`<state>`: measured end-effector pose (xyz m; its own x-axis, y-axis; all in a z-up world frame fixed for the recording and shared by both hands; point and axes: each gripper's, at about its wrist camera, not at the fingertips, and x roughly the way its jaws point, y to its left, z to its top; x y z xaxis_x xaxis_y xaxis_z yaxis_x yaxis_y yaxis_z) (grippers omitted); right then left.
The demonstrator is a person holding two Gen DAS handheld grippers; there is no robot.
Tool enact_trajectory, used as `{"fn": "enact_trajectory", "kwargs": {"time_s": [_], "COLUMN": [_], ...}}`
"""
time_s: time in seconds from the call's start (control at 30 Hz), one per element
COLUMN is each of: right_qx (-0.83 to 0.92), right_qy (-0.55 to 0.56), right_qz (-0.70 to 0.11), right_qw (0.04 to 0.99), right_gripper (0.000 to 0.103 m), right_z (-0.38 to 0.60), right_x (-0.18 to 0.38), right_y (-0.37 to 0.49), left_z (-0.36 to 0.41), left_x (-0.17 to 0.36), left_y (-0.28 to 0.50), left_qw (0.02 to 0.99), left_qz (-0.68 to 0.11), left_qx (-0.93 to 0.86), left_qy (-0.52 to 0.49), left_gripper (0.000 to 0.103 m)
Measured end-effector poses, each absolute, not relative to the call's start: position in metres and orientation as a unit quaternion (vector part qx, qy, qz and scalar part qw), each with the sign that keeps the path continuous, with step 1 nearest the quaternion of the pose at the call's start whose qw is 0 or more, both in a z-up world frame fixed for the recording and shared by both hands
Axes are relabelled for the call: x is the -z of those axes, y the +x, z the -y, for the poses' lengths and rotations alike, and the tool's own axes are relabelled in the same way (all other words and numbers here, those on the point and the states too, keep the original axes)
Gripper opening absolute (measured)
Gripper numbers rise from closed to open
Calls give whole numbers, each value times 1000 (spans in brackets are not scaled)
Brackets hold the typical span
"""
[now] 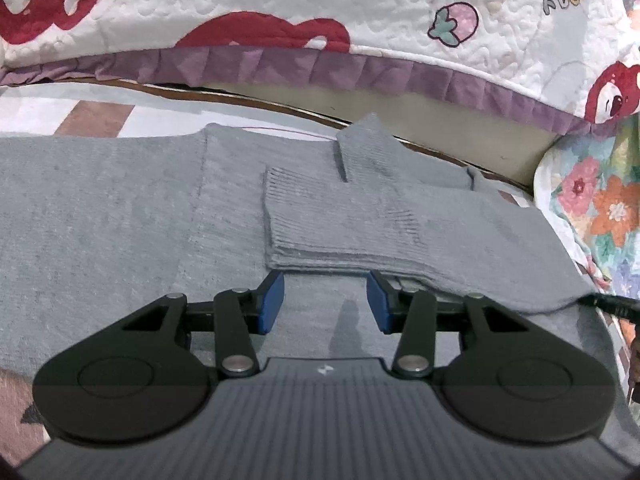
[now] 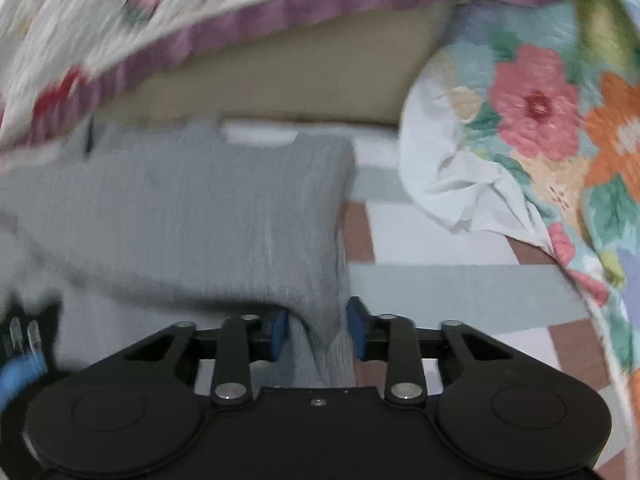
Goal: Fold clothes
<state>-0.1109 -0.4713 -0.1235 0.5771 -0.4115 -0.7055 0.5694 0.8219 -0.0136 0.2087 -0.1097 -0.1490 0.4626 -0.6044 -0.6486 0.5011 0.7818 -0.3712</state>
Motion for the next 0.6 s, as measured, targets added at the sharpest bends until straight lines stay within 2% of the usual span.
{"fn": "enact_trajectory", "kwargs": {"time_s": [0.1, 0.37, 0.43, 0.5, 0.6], "right_qx": [311, 326, 318, 308, 295], "right_qy": [132, 70, 87, 112, 132], "right_qz": [-342, -377, -355, -323, -281], "right_qw": [877, 864, 875, 888, 904], "right_gripper": [20, 22, 26, 28, 33], "right_z": [476, 466, 453, 439, 413], "right_x": [123, 126, 111, 96, 77], "right_y": [-115, -102, -104, -108, -110], "left_z": [109, 107, 106, 98, 66], "left_x": [143, 127, 123, 110, 89], "left_y": [208, 206, 205, 205, 203], "left_qw": [854, 856, 857, 862, 874], "left_qz": [-408, -416, -418, -412, -408], "left_qx": [319, 305, 302, 296, 264], "left_qy": [-52, -21, -13, -1, 2], "left_gripper": [44, 43, 39, 31, 27]}}
